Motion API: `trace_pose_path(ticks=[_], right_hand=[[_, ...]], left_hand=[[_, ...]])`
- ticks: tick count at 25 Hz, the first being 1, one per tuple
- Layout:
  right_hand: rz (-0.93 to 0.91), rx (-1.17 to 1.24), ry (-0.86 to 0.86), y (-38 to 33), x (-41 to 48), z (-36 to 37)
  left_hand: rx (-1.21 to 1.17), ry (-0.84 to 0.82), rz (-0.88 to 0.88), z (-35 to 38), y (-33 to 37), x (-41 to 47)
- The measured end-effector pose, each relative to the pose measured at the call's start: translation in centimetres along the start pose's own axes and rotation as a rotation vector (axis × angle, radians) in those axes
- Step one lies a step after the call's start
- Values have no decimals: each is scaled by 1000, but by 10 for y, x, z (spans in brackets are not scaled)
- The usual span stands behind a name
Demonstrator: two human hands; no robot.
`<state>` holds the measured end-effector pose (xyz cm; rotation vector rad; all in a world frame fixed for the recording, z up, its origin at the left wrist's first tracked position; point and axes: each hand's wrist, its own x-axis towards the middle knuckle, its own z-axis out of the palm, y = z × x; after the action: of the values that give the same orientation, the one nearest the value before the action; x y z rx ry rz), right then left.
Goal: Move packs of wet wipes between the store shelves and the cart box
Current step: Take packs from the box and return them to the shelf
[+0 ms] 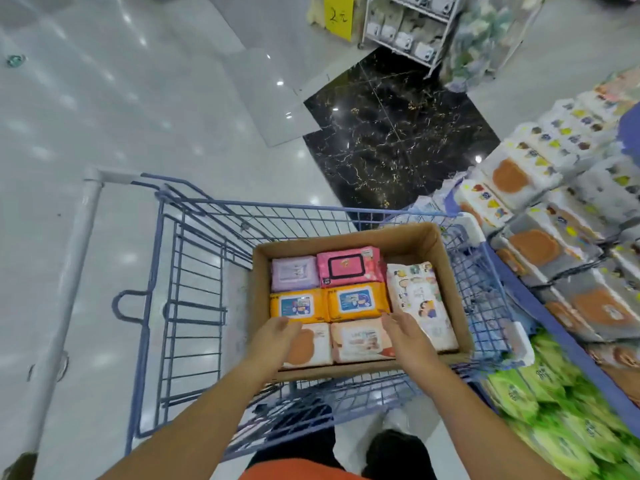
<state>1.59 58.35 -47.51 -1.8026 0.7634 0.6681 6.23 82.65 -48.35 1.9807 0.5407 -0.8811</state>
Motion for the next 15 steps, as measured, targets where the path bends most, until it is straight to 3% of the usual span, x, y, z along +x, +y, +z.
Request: trace_pose_path(ticks=[6,10,15], right_hand=[[-212,-656,-76,37,91,13],[-315,-1000,-137,61,144,23],[-283,-1266,-223,60,182,26]], left_hand=[[216,-102,-143,34,-45,82],[252,34,-326,64,-84,128],[194,227,-444,77,-76,147]])
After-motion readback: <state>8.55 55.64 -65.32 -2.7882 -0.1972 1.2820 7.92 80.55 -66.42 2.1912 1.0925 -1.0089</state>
